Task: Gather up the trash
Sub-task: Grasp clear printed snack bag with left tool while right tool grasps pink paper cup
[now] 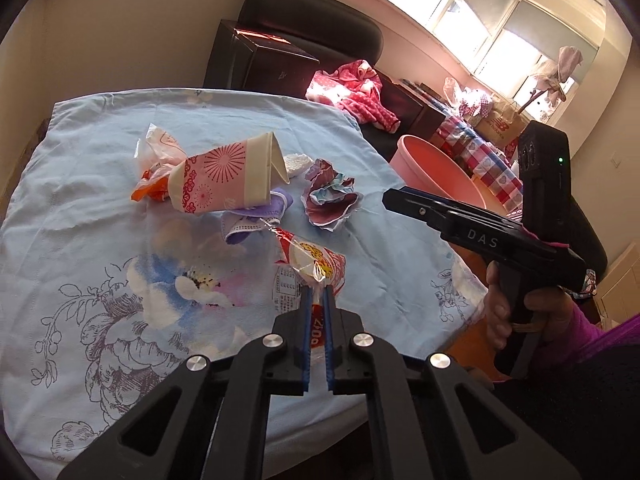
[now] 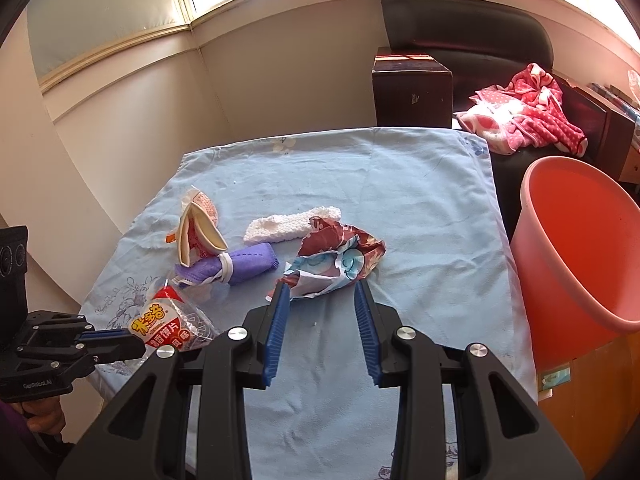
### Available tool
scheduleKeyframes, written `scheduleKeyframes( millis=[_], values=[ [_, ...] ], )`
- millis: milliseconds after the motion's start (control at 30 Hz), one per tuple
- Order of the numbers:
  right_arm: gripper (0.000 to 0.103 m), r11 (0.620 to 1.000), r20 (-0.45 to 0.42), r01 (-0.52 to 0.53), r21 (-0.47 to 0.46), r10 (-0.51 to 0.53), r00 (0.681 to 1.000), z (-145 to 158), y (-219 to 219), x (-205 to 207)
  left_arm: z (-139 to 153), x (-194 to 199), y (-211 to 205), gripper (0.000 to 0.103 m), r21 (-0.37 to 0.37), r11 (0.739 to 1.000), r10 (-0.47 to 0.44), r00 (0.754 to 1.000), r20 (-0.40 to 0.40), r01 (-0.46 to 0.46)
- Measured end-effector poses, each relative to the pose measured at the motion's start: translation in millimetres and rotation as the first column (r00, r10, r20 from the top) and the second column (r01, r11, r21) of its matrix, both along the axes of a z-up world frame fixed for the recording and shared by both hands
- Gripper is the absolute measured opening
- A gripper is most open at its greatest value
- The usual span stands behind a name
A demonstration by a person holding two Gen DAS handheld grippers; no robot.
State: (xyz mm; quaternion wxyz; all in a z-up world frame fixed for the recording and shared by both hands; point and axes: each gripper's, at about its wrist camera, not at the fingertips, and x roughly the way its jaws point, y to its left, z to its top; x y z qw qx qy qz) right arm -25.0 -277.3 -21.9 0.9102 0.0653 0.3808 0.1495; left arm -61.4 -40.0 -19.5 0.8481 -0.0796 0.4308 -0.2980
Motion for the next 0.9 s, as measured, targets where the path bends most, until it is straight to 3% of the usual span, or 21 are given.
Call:
scheduleKeyframes(
  millis=[267, 467, 733, 900],
  values=[
    [0.035, 0.985, 0.007, -0.147, 0.094, 0.147, 0.989, 15, 34, 19, 23, -12, 54, 0.004, -0.047, 0.987, 0.154, 0.986, 0.063, -0.151],
    [0.035, 0.960, 0.014, -0.249, 0.125, 0.249, 0.968, 25, 67, 36, 20, -11, 84, 0.004, -0.067, 0.968, 0.244, 0.969, 0.046, -0.241],
    [0.041, 0.961, -0.016, -0.270, 0.064, 0.271, 0.962, 21, 88, 65, 11, -3, 92, 0.004, -0.082, 0.962, 0.262, 0.965, 0.022, -0.260],
    [0.041, 0.949, -0.048, -0.305, 0.081, 0.310, 0.950, 11, 98, 68, 6, 1, 95, 0.004, -0.083, 0.960, 0.270, 0.963, 0.008, -0.268]
  ],
)
